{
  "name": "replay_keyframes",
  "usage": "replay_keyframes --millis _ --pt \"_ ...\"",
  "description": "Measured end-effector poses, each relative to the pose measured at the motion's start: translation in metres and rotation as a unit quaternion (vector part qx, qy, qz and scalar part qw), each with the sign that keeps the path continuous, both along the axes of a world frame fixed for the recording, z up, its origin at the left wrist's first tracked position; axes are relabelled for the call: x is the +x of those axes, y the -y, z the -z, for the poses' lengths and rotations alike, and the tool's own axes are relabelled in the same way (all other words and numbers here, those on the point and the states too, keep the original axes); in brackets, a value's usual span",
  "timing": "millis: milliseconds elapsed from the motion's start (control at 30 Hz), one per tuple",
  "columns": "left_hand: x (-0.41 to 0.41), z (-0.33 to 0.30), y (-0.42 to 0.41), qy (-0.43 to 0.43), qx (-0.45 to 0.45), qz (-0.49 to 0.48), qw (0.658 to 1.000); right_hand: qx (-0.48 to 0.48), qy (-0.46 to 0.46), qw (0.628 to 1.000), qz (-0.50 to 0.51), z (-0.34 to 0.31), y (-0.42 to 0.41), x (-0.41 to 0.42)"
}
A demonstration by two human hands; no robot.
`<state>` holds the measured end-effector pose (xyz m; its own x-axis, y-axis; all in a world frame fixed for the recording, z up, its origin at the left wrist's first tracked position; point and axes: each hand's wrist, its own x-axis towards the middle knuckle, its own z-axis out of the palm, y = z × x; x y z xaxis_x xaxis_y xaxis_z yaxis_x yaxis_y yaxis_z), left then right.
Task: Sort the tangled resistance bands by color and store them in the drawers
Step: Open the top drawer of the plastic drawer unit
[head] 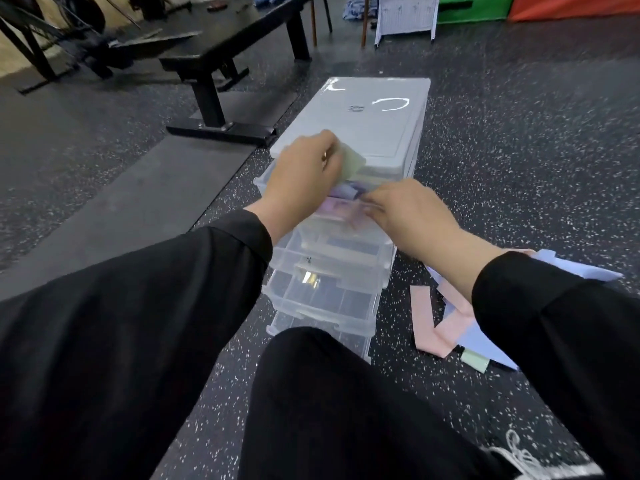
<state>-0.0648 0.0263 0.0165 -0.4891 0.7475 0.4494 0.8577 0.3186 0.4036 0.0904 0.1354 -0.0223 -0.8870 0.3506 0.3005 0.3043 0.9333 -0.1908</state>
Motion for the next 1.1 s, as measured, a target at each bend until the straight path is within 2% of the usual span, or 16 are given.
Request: replay_keyframes --millis 133,200,300,433,567,800,867,967,1100 --pt "0.019 -0.014 0.002 0.008 0.067 0.026 0.997 -0.037 -0.037 0.999 -0.003 -0.004 0.001 0.002" --pt "0.031 -0.021 0.002 0.042 0.088 0.046 0.994 -0.090 -0.098 0.991 0.013 -0.010 0.003 0.005" --pt "0.049 -0.033 0.001 0.120 0.126 0.082 0.981 -0.207 -0.223 0.952 0.029 -0.026 0.008 0.015" --pt "0.071 -0.051 -0.006 0.175 0.167 0.095 0.966 -0.260 -0.264 0.929 0.025 -0.047 0.008 0.029" --pt "0.086 -0.068 -0.011 0.190 0.187 0.117 0.957 -0.303 -0.293 0.907 0.017 -0.063 0.002 0.043" --pt "0.110 -0.096 -0.024 0.193 0.194 0.170 0.947 -0.409 -0.406 0.817 -0.006 -0.087 -0.013 0.065" --pt "0.116 -0.099 -0.030 0.210 0.197 0.175 0.941 -0.406 -0.395 0.824 -0.006 -0.093 -0.015 0.072" --pt "0.120 -0.096 -0.038 0.216 0.198 0.166 0.942 -0.346 -0.373 0.860 0.039 -0.100 -0.017 0.080" --pt "0.124 -0.087 -0.043 0.296 0.187 0.147 0.925 -0.398 -0.387 0.828 0.074 -0.100 -0.021 0.091"
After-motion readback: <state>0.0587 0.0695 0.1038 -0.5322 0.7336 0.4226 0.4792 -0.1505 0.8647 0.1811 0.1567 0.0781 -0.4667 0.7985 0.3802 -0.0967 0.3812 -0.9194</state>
